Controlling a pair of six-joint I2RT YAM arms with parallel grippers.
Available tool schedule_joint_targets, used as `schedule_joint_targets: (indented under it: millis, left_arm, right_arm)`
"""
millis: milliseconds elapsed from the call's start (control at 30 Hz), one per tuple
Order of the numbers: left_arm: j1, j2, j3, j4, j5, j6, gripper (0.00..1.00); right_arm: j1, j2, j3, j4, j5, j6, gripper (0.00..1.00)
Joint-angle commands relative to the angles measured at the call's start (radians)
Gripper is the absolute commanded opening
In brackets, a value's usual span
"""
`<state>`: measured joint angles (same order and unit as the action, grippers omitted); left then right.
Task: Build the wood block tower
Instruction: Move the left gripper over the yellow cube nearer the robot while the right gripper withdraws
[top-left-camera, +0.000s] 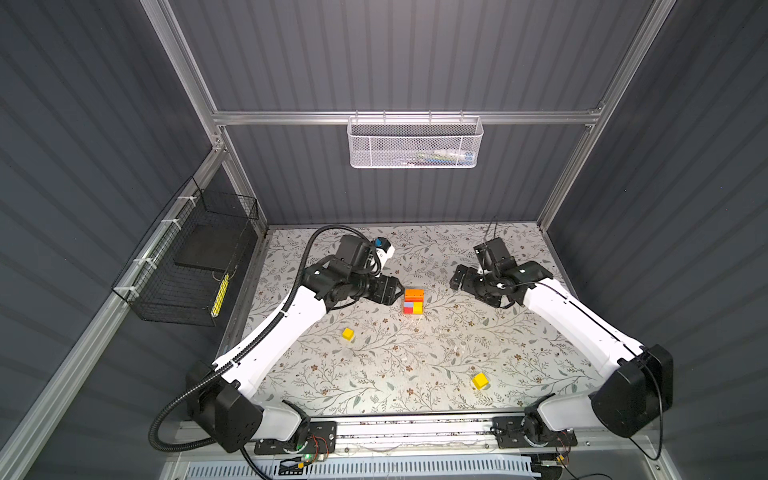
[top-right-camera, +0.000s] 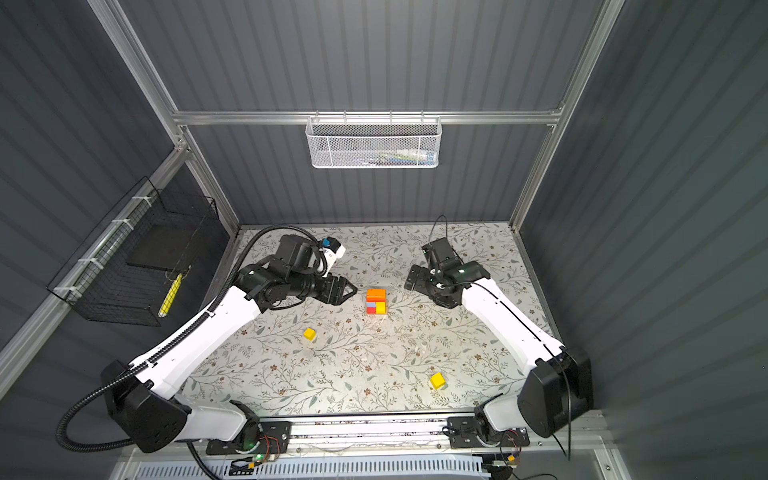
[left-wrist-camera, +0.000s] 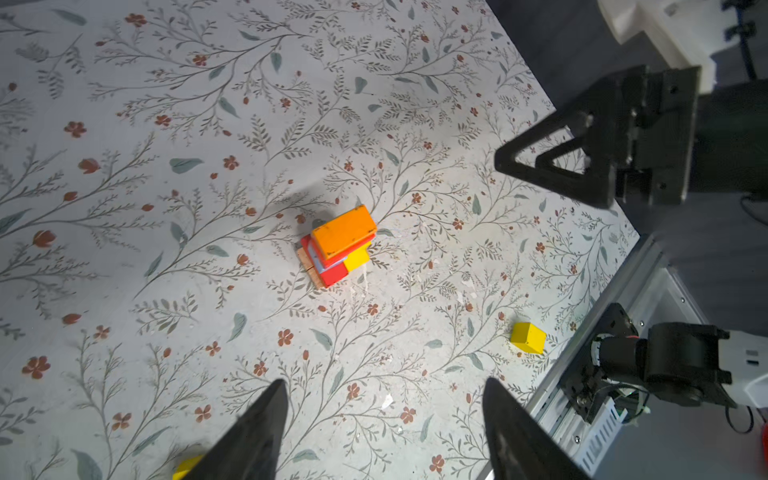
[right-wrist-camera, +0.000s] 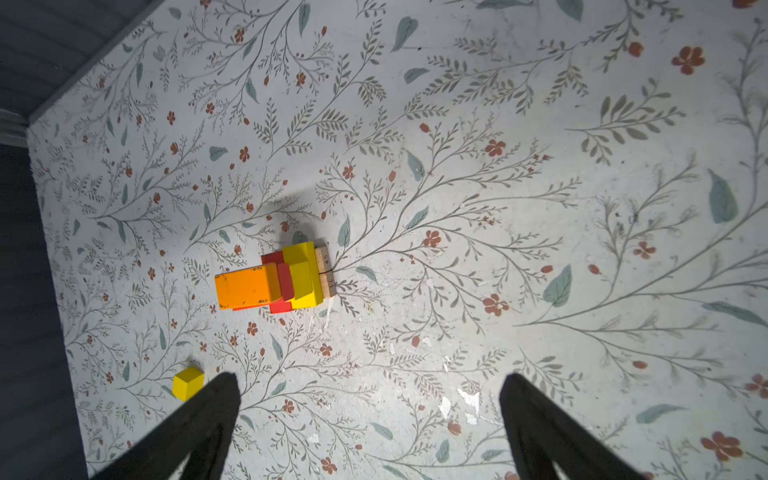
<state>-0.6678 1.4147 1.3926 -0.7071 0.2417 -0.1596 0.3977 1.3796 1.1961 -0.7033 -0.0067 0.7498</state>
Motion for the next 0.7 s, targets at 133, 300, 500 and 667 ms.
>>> schedule_joint_targets:
  millis: [133, 300, 500, 667]
  left_arm:
    - [-0.201, 0.153, 0.183, -0.104, -0.081, 0.110, 0.74]
    - [-0.336, 0.291, 0.285, -0.137, -0.126, 0.172, 0.74]
    - [-0.459, 0.470, 0.412, -0.192, -0.185, 0.236, 0.74]
    - [-0.510, 0.561, 0.466, -0.213, -0.198, 0.257, 0.75]
  right_arm:
    - [-0.130, -0.121, -0.079, 0.107, -0.043, -0.063, 0.99]
    - [-0.245, -0.178, -0.125, 0.142, -0.096, -0.069, 0.99]
    - [-0.379, -0.216, -0.167, 0.158, -0.117, -0.033, 0.99]
    - [-0.465, -0.219, -0.209, 0.191, -0.146, 0.010, 0.99]
